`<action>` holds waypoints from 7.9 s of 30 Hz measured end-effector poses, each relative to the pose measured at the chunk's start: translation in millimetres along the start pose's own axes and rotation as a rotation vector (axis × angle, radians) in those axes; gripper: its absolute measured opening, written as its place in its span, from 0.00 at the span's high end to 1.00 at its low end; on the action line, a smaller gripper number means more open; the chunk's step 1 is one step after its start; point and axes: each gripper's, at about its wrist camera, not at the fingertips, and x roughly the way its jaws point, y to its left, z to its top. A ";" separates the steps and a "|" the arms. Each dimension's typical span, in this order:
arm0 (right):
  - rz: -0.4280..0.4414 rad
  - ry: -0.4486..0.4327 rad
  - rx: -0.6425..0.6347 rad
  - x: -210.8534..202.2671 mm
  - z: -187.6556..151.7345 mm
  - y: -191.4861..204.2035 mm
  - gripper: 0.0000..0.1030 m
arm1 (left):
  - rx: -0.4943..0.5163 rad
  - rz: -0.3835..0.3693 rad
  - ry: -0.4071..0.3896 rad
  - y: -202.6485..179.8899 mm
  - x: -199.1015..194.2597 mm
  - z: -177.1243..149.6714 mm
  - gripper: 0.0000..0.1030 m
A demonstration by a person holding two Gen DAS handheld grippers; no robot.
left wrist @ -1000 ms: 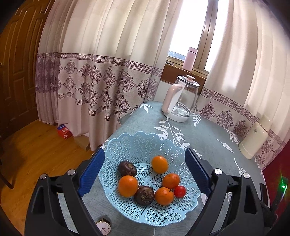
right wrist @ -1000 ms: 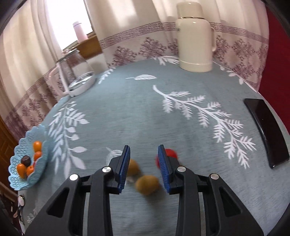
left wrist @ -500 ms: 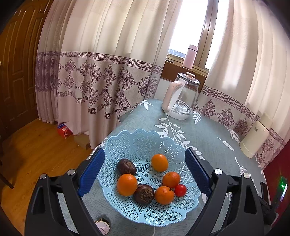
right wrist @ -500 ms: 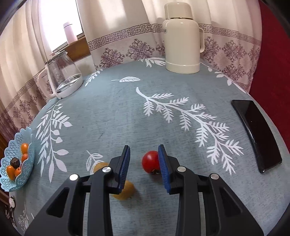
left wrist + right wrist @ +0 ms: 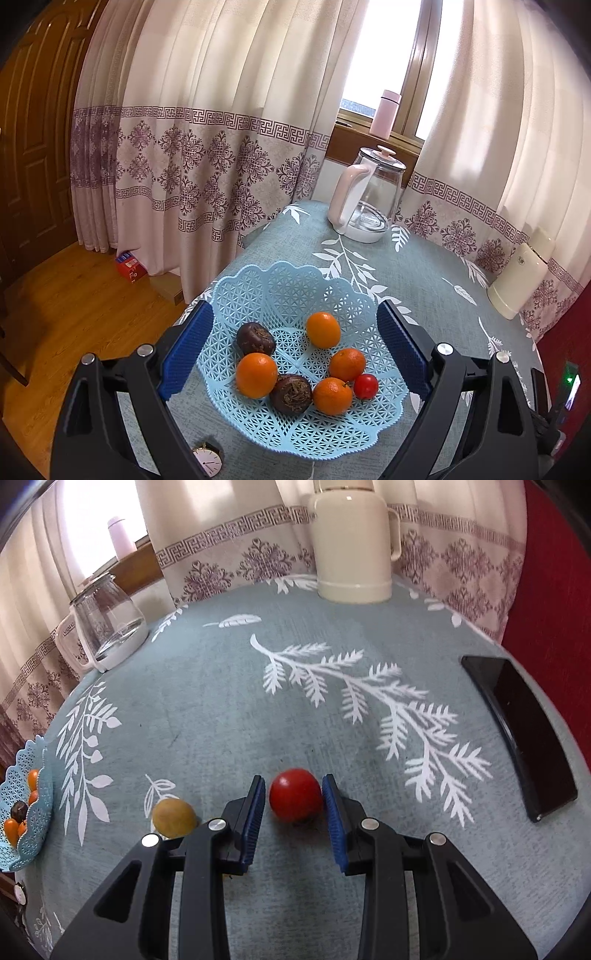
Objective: Organize fruits
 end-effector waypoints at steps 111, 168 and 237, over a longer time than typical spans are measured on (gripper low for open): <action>0.124 0.085 -0.166 -14.9 -26.9 39.7 0.66 | 0.190 -0.107 0.068 -77.6 0.0 -36.4 0.11; 0.219 -0.029 0.064 -28.5 -18.1 -38.8 0.72 | 0.557 -0.386 0.388 -274.8 91.0 -152.7 0.59; 0.256 -0.036 0.062 -29.6 -18.7 -37.8 0.72 | 0.421 -0.200 0.212 -177.5 18.0 -113.7 0.71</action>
